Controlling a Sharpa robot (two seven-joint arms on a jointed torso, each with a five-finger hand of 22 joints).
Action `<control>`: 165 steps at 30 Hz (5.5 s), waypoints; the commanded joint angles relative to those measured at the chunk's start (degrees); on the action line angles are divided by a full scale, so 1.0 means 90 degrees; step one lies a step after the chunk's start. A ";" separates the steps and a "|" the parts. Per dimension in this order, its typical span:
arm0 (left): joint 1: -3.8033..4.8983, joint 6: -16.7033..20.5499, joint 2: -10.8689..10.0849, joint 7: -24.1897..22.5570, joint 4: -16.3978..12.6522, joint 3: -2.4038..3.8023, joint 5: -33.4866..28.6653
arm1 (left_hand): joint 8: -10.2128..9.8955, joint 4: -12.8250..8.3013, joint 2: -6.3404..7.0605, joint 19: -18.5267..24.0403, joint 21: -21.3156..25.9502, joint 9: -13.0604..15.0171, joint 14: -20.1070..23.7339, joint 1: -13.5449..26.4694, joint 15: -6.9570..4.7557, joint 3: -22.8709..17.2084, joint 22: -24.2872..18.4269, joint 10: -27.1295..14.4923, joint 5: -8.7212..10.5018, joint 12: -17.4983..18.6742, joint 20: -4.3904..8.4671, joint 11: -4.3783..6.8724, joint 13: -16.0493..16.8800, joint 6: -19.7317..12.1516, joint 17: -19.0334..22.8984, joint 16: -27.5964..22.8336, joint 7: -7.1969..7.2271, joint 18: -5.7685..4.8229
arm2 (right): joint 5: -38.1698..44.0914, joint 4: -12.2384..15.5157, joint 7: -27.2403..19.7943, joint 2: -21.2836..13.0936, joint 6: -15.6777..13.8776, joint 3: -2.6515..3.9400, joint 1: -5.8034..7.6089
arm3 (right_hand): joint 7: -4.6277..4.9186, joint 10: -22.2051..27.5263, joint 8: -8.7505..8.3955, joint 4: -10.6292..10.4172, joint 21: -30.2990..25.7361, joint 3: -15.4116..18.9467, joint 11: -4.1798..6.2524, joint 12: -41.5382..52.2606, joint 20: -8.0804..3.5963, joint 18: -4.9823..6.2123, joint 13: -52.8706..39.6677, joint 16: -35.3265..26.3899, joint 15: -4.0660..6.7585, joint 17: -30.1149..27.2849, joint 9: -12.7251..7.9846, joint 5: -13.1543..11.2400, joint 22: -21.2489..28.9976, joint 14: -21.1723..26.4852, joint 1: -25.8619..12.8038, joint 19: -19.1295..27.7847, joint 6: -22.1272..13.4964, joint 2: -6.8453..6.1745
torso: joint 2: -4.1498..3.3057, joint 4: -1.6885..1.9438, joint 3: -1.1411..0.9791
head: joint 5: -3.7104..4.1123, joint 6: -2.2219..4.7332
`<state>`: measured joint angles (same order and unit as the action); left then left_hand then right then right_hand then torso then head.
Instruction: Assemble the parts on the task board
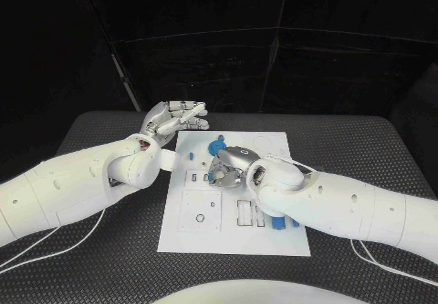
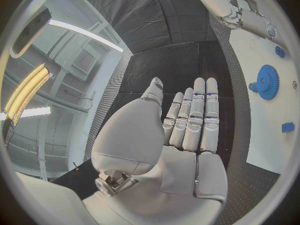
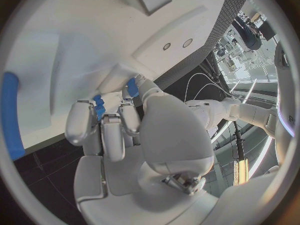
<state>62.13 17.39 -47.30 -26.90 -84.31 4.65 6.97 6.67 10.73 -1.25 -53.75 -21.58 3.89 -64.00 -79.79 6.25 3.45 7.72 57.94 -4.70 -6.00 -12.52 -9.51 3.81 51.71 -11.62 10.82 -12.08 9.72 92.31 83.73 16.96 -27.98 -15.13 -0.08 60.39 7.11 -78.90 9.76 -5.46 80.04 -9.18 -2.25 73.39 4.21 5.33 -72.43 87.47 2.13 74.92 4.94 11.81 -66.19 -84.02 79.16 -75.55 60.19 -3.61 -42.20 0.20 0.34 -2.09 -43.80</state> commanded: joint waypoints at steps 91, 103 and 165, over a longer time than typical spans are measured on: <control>0.0813 -0.3194 0.0927 0.6331 0.0660 -0.0429 0.6353 | 0.1954 0.0665 -0.0412 -0.3092 -0.6597 0.2183 -0.2888 0.1405 -0.1119 0.1430 0.7161 0.2106 0.0178 -0.6915 0.1104 0.1103 0.6655 0.0793 -0.8709 0.8798 0.0933 -0.0690 | -0.3223 0.0960 -0.1241 -0.2486 -0.0625 0.0731 0.0462 | 0.0206 0.0963 0.0296 -0.0910 -0.1183 0.1621 -0.0188 -0.0959 0.0191 0.0282 0.1181 -0.0879 -0.0194 -0.0406 -0.0099 0.1147 0.1877 -0.0200 0.0524 0.1052 -0.1120 -0.0093 | 0.0530 -0.0003 -0.0112 | -0.0240 -0.0251; 0.0868 -0.3473 0.1303 0.6371 0.0980 -0.0657 0.6348 | 0.1976 0.0664 -0.0429 -0.3082 -0.6601 0.2244 -0.2888 0.1413 -0.1115 0.1440 0.7164 0.2076 0.0178 -0.6899 0.1102 0.1096 0.6640 0.0730 -0.8709 0.8798 0.0924 -0.0689 | -0.3209 0.0922 -0.1211 -0.2430 -0.0610 0.0731 0.0462 | 0.0204 0.0964 0.0306 -0.0919 -0.1212 0.1638 -0.0186 -0.0966 0.0189 0.0290 0.1193 -0.0902 -0.0192 -0.0436 -0.0098 0.1181 0.1924 -0.0195 0.0512 0.1071 -0.1118 -0.0088 | 0.0521 -0.0011 -0.0110 | -0.0251 -0.0307; 0.0870 -0.3711 0.1582 0.6389 0.1091 -0.0733 0.6133 | 0.2164 -0.0249 -0.0887 -0.2947 -0.6580 0.2857 -0.2888 -0.0541 -0.1173 -0.0032 0.7169 0.1913 0.0023 -0.6766 0.1150 0.1174 0.6613 0.0304 -0.8709 0.8798 0.1001 -0.0666 | -0.3119 0.0728 -0.1241 -0.2247 -0.0546 0.0730 0.0459 | 0.0186 0.0948 0.0370 -0.0931 -0.1255 0.1660 -0.0168 -0.0958 0.0177 0.0294 0.1203 -0.0933 -0.0177 -0.0449 -0.0091 0.1312 0.1964 -0.0202 0.0535 0.1060 -0.1074 -0.0035 | 0.0515 -0.0002 -0.0109 | -0.0222 -0.0413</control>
<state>70.02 -16.02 -33.04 30.33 -74.55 -1.89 63.17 26.18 9.20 -8.91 -80.69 -81.15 29.38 -84.04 -83.09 -3.99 4.18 72.29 75.42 -4.27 -67.05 -2.32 1.01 63.40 54.65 -74.91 89.82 -3.18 3.96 64.05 90.22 6.13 -48.24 -20.46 6.44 64.42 8.94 -70.42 12.80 -13.83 68.99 5.51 -4.19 65.00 6.14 7.13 -61.65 79.48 0.10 70.95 4.12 23.46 -48.59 -84.03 84.06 -66.04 50.43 -4.41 -37.60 0.18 -0.65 -4.11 -47.54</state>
